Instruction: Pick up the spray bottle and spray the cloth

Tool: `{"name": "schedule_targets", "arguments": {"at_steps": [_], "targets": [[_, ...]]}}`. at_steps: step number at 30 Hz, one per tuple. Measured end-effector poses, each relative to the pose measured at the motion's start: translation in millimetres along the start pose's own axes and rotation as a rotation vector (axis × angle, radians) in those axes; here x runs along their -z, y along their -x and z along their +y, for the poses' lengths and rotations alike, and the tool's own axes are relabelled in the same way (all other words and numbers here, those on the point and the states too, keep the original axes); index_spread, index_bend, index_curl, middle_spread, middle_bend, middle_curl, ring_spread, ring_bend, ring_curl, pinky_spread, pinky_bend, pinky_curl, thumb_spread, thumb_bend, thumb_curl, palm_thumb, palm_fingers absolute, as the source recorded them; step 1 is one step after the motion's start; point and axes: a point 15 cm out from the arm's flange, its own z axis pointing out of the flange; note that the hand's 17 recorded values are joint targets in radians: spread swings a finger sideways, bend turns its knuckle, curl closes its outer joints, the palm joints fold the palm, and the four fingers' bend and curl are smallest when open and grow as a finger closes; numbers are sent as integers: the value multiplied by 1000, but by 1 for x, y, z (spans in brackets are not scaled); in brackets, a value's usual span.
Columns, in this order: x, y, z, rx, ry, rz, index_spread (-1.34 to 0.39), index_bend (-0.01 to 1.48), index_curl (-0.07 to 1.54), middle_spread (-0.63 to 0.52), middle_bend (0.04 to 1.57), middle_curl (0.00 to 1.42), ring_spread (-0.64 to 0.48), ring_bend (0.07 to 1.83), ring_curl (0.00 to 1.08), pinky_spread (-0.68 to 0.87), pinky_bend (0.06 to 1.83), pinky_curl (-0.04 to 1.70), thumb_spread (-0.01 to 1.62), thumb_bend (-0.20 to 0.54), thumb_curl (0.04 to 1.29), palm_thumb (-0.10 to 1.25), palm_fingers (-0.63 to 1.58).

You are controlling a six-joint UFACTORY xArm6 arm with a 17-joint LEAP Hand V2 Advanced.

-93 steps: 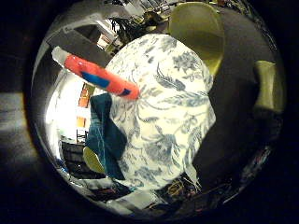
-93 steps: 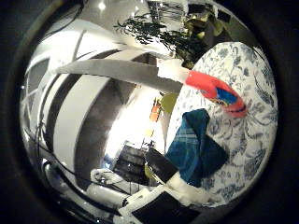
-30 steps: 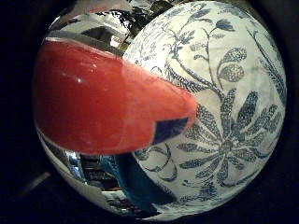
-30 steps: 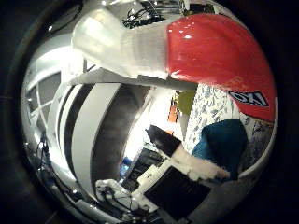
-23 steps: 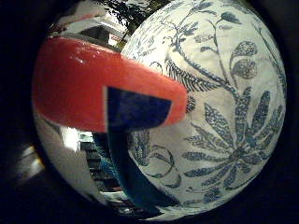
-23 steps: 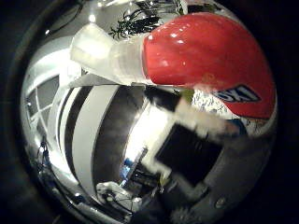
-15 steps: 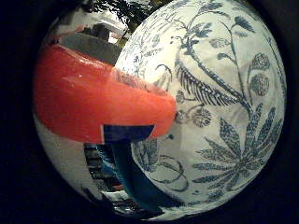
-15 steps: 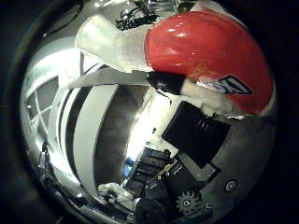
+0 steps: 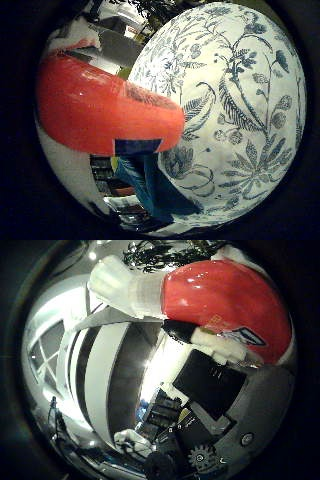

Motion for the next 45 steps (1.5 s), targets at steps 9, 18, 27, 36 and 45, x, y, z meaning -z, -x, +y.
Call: {"name": "schedule_targets", "arguments": {"at_steps": [9, 18, 27, 36, 45], "targets": [[54, 40, 8, 56, 253, 232, -186, 1128, 753, -71, 1344, 616, -157, 1451, 602, -168, 1463, 597, 645, -16, 790, 1110, 1200], [80, 112, 13, 108, 466, 443, -187, 1130, 756, -70, 1354, 606, -157, 1453, 596, -181, 1431, 653, 649, -17, 847, 1092, 1203], [65, 143, 34, 213, 663, 666, -187, 1128, 759, -70, 1357, 601, -157, 1454, 593, -186, 1407, 691, 658, -17, 873, 1082, 1203], [54, 181, 42, 362, 800, 902, -188, 1126, 762, -70, 1359, 598, -157, 1454, 592, -190, 1388, 720, 662, -18, 890, 1078, 1204], [38, 205, 47, 453, 850, 1010, -190, 1119, 767, -70, 1360, 597, -157, 1456, 591, -192, 1376, 742, 653, -18, 900, 1073, 1203]]}}
